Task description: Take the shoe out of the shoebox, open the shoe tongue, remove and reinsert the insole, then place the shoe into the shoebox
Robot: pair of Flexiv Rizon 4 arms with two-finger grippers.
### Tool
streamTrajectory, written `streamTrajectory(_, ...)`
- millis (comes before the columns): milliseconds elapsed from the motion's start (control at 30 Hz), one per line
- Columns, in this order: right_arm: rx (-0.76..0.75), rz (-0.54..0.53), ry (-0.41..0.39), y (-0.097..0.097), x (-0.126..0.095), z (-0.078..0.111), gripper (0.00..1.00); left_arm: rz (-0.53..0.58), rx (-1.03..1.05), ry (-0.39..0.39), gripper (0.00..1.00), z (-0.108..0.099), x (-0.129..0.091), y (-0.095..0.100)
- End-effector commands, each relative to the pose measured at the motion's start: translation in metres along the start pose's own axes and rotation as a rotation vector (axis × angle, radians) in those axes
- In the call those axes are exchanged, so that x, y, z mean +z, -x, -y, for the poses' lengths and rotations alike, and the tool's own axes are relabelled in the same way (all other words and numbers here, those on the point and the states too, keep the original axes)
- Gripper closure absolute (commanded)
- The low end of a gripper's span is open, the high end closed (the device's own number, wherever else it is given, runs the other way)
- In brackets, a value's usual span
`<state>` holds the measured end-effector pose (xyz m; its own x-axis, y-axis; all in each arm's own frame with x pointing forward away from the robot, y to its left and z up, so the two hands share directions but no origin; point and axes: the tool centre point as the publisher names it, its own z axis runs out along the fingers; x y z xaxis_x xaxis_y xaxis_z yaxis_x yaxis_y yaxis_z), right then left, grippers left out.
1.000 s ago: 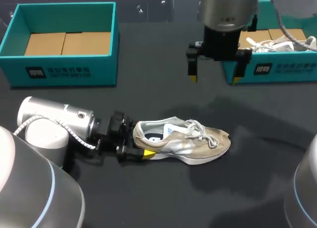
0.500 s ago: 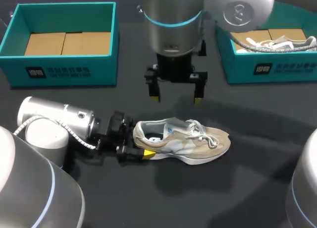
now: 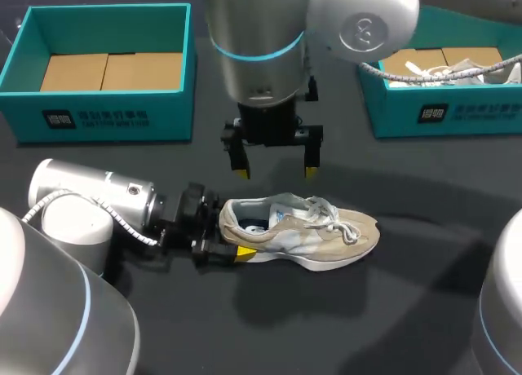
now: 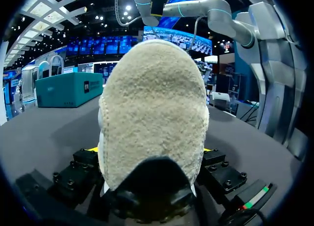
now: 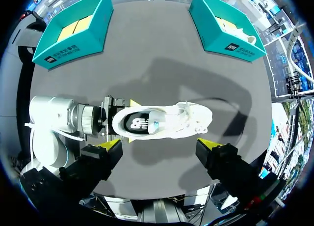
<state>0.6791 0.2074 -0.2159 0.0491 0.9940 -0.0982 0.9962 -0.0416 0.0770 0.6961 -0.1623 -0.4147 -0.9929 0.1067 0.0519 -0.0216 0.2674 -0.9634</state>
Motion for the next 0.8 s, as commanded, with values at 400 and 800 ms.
streamTrajectory(400,0.308,0.250,0.052,-0.036,0.039,0.018,0.00,0.001,0.000,0.001,1.00,-0.001,0.004,0.001)
streamTrajectory(800,0.361,0.301,0.078,-0.035,0.060,0.019,0.00,0.001,0.000,0.001,1.00,-0.001,0.004,0.001)
